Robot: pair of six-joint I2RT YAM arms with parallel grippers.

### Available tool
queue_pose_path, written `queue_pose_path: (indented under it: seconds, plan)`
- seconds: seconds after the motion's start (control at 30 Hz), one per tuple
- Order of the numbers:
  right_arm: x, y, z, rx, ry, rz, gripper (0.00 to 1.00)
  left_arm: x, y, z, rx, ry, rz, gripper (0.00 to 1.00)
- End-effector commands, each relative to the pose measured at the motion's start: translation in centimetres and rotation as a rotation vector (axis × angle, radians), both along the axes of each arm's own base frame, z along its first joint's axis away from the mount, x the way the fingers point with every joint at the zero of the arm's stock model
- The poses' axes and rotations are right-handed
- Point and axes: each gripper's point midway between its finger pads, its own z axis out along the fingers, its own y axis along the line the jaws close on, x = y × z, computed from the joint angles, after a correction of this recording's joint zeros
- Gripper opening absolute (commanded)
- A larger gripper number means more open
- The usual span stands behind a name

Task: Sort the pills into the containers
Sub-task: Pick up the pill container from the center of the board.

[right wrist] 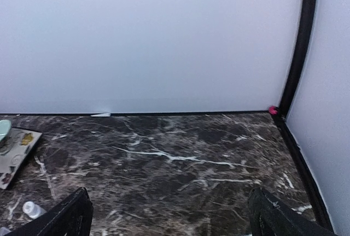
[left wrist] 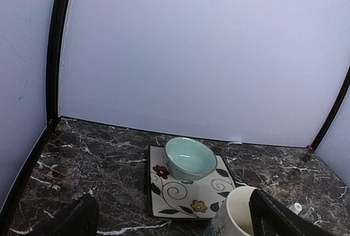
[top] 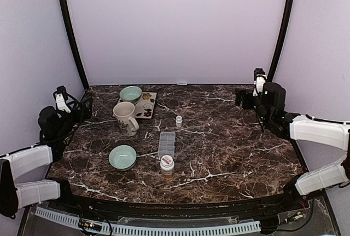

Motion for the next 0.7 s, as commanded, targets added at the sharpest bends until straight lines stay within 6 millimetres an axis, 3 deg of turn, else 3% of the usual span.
queue_pose_path:
  seconds: [0.0, 0.1, 0.17, 0.23, 0.33, 0.53, 0.67]
  plan:
    - [-0.1, 3.6, 7.3, 0.076, -0.191, 0.096, 1.00, 0.2, -0.8, 2.1, 0.079, -0.018, 0.022, 0.99]
    - [0.0, 6.1, 9.1, 0.200, -0.269, 0.239, 0.99, 0.4, -2.4, 3.3, 0.155, -0.025, 0.006, 0.99]
    - [0.4, 8.8, 10.0, 0.238, -0.269, 0.373, 0.91, 0.5, -3.4, 3.7, 0.184, -0.018, -0.013, 0.99]
    - [1.5, 10.9, 9.5, 0.234, -0.191, 0.420, 0.81, 0.6, -4.0, 3.9, 0.203, -0.004, -0.027, 0.99]
    - [2.3, 14.1, 6.4, 0.182, -0.035, 0.390, 0.79, 0.9, -5.1, 3.7, 0.237, 0.051, -0.046, 0.99]
    - [1.3, 19.1, 0.1, 0.063, 0.269, 0.313, 0.80, 0.7, -7.2, 3.5, 0.295, 0.119, 0.021, 0.99]
    - [-0.7, 22.9, -1.6, 0.027, 0.354, 0.316, 0.82, 0.3, -8.1, 2.9, 0.276, 0.172, 0.069, 0.99]
